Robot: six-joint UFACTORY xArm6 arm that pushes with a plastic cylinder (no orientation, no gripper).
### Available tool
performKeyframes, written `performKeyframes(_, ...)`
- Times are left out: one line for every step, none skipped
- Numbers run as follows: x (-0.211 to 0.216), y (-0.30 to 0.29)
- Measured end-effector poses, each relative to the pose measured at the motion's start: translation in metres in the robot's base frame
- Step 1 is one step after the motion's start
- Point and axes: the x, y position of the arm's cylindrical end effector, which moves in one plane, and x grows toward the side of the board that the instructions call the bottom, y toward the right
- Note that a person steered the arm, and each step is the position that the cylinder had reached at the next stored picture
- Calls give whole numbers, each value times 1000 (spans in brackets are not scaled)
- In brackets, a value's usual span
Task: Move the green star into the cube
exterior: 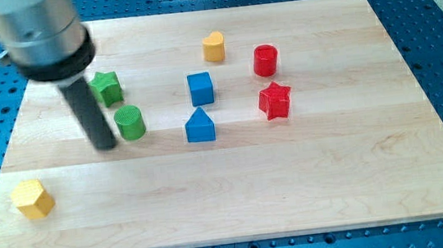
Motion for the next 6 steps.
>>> performKeyframes(-6, -9)
performKeyframes(-8, -31)
performKeyframes(-44, -51)
performKeyframes(-63, -58)
performKeyframes(-85, -18)
performKeyframes(-88, 36)
